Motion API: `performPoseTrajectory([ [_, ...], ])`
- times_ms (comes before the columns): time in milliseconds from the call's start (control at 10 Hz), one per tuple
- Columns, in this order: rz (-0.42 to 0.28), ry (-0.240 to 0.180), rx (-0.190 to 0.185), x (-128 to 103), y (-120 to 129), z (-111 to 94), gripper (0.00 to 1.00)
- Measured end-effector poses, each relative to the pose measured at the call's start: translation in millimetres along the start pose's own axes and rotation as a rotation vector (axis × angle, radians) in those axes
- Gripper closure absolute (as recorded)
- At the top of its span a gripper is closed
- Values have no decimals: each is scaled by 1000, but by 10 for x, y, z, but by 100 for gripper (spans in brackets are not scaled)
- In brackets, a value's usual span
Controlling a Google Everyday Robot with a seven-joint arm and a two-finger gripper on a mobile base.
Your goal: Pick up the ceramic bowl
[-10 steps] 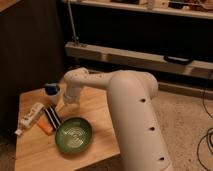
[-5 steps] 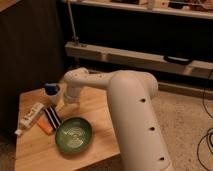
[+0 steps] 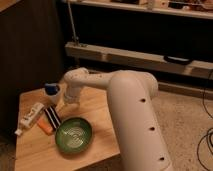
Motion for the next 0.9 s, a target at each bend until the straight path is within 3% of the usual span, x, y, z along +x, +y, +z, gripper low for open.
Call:
performPoseTrajectory([
  [300, 1, 0, 0, -3, 0, -2, 20],
  [500, 3, 4, 28, -36, -2, -81, 20],
  [700, 0, 4, 66, -53, 69, -383, 20],
  [900, 5, 3, 81, -3, 170, -844, 20],
])
